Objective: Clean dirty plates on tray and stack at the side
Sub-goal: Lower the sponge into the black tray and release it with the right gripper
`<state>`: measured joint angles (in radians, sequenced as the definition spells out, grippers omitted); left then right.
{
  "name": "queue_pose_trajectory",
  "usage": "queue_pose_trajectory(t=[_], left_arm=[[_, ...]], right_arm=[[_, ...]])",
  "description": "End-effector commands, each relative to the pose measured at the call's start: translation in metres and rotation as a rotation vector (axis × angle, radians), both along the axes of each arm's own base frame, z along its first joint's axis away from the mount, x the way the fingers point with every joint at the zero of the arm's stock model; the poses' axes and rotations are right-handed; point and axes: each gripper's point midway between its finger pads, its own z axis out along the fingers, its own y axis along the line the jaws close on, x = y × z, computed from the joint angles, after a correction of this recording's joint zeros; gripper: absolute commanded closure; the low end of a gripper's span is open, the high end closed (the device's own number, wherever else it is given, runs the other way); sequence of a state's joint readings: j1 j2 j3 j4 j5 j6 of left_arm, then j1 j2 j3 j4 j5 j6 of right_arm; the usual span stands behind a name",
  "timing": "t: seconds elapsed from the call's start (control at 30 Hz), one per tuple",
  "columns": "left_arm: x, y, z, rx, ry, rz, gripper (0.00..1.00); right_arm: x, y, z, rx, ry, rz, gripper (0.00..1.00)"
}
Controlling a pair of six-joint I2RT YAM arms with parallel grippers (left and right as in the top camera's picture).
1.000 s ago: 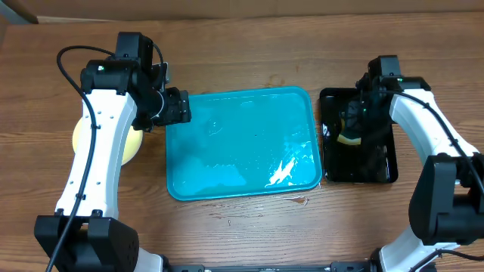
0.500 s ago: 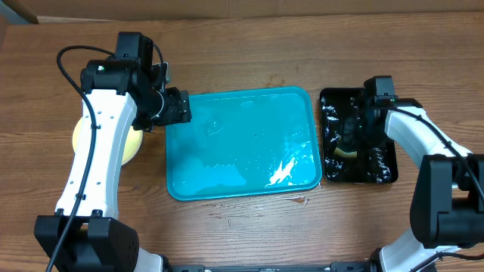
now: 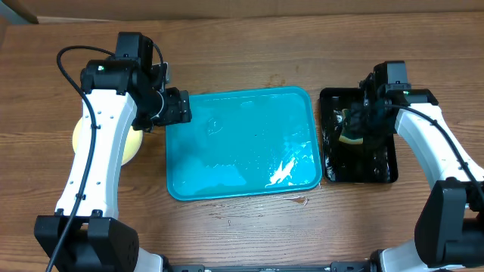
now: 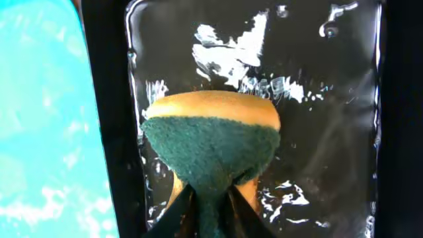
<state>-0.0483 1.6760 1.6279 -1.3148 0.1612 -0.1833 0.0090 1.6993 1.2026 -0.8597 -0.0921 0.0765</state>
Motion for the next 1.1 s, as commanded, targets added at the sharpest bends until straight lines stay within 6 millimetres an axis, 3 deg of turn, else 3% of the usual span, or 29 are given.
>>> queue_pose_trajectory(t=[0.0, 0.1, 0.33, 0.57, 0.63, 0.73, 0.8, 0.83, 1.07], left_arm=[[-0.001, -0.003, 0.001, -0.006, 0.002, -0.018, 0.18], [-0.001, -0.003, 0.001, -0.006, 0.005, -0.017, 0.18], [-0.003, -0.003, 0.001, -0.004, 0.013, -0.018, 0.18], [-0.002, -0.002, 0.001, 0.002, 0.009, -0.017, 0.00], [-0.006, 0.001, 0.000, 0.019, 0.024, -0.014, 0.00], [-0.019, 0.002, -0.001, 0.022, 0.070, -0.029, 0.00], [-0.025, 0.002, 0.000, 0.023, 0.086, -0.031, 0.00], [-0.028, 0.002, 0.001, 0.023, 0.085, -0.031, 0.00], [-0.046, 0.000, 0.027, 0.018, -0.094, -0.049, 0.00]], right_arm=[[0.001, -0.004, 0.004, -0.024, -0.005, -0.010, 0.75], [-0.002, -0.004, 0.003, -0.025, 0.007, -0.010, 0.68], [-0.004, 0.000, 0.013, -0.005, 0.005, -0.005, 0.64], [0.005, 0.004, 0.084, 0.022, -0.144, 0.004, 0.59], [-0.002, 0.009, 0.109, 0.046, -0.206, 0.013, 0.57], [-0.018, 0.006, 0.130, 0.038, -0.241, 0.009, 0.38], [-0.028, 0.006, 0.139, 0.038, -0.255, 0.009, 0.16], [-0.032, 0.006, 0.142, 0.039, -0.262, 0.008, 0.00], [-0.064, 0.005, 0.143, 0.047, -0.313, -0.015, 0.00]])
